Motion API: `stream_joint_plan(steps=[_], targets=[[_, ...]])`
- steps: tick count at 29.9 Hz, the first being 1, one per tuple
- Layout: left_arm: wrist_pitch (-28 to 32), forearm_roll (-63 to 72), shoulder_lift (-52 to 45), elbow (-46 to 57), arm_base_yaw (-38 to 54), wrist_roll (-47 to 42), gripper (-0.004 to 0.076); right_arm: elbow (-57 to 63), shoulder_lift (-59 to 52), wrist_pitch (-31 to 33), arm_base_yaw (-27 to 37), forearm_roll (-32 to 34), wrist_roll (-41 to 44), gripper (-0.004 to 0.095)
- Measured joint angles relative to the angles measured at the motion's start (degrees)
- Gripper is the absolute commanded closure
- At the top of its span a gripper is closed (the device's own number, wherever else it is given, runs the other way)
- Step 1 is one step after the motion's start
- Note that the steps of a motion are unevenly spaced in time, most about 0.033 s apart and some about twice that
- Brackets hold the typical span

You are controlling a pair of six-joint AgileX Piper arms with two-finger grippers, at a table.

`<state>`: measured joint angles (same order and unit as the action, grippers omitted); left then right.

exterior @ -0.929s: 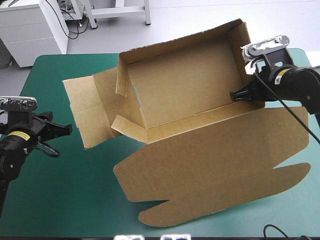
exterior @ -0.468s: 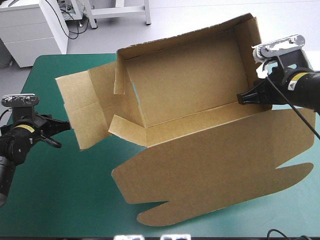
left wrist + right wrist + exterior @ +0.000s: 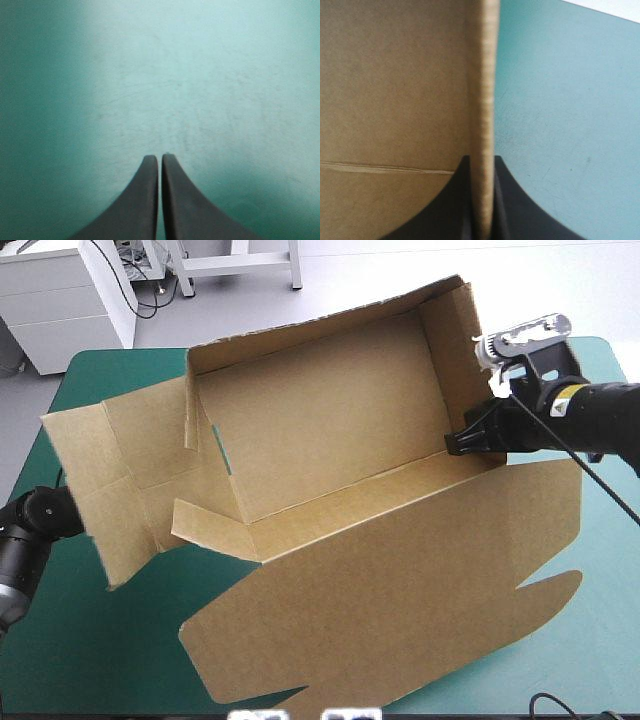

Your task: Fold the box

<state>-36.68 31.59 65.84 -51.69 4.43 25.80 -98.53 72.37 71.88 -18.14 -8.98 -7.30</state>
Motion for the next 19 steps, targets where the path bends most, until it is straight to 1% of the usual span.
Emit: stream_joint_plan(steps=[4,7,15,19], targets=[[-1.48,5.34,0.0,-0.12,-3.49,4.58,0.0715,0.0,3.61,-0.06,0.0,-0.18,-0.18,0.0927],[-4.0,7.7,0.0,-1.45,-5.33,5.76,0.0715,0.0,5.68,-0.06,0.0,0.48,-0.32,0.0927],[-13.03,21.24,0.11,-10.97,-5.63,8.97,0.0715,0.0,7.33,-0.01,0.0,2.72,2.25,0.0927],[-14.8,26.69,0.05,-13.69,-5.81,10.36,0.0715,0.0,8.17,-0.07,0.0,4.65,3.08,0.0927]])
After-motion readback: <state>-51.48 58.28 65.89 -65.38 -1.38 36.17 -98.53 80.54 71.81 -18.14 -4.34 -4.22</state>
